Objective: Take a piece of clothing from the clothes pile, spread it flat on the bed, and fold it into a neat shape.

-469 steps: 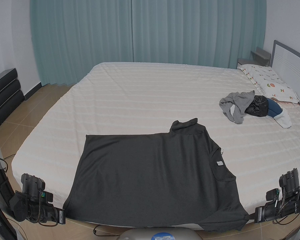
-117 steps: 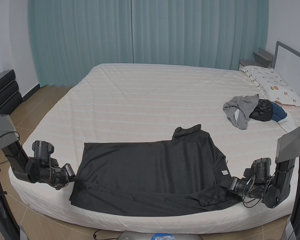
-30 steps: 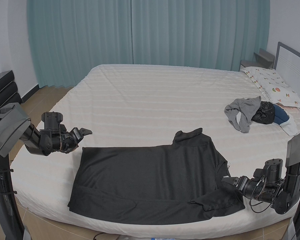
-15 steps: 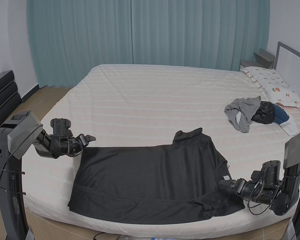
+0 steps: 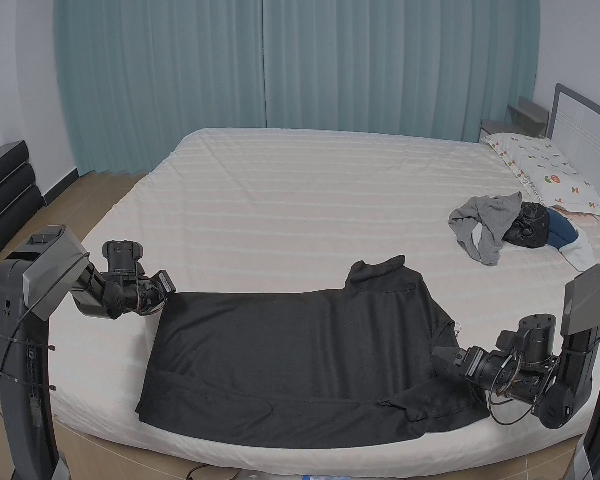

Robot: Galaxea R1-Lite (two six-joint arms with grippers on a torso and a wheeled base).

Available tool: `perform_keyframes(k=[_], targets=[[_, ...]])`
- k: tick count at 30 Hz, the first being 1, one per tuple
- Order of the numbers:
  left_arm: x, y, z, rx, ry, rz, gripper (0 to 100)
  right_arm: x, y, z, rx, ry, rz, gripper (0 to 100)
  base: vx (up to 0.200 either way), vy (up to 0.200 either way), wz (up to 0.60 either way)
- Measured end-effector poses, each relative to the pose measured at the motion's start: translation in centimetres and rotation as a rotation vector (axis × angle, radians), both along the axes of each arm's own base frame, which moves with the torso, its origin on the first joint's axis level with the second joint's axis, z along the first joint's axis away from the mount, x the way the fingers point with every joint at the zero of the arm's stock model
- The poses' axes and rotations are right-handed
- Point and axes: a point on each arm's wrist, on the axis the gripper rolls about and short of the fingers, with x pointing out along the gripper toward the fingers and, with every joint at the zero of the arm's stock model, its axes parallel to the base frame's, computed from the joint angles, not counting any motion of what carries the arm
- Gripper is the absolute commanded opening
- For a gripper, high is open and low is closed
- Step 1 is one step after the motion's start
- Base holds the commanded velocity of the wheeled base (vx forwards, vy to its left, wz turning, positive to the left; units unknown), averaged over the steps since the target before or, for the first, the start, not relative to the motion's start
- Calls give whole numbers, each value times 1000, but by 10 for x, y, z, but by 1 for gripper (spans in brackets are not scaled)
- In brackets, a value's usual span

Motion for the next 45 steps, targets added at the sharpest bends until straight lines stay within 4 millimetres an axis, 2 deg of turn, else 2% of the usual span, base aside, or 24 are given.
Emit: perform_keyframes(k=[9, 14, 19, 23, 32, 45], targets=[[-1, 0, 5, -14, -2, 33, 0, 39, 8, 3, -87, -49, 6, 100, 0, 0, 0], [-2, -1, 8, -25, -4, 40, 0, 72, 12, 7, -153, -5, 4, 100, 0, 0, 0], [-4, -2, 10, -33, 0, 42, 0, 118, 14, 25, -186, -50, -6, 100, 0, 0, 0], [-6, -2, 11, -38, 4, 41, 0, 147, 13, 31, -209, -62, -12, 100, 0, 0, 0], [-12, -3, 11, -44, 18, 39, 0, 195, 12, 16, -265, -66, -3, 100, 0, 0, 0], [-14, -4, 12, -45, 23, 38, 0, 243, 13, -6, -263, -77, -13, 100, 0, 0, 0]])
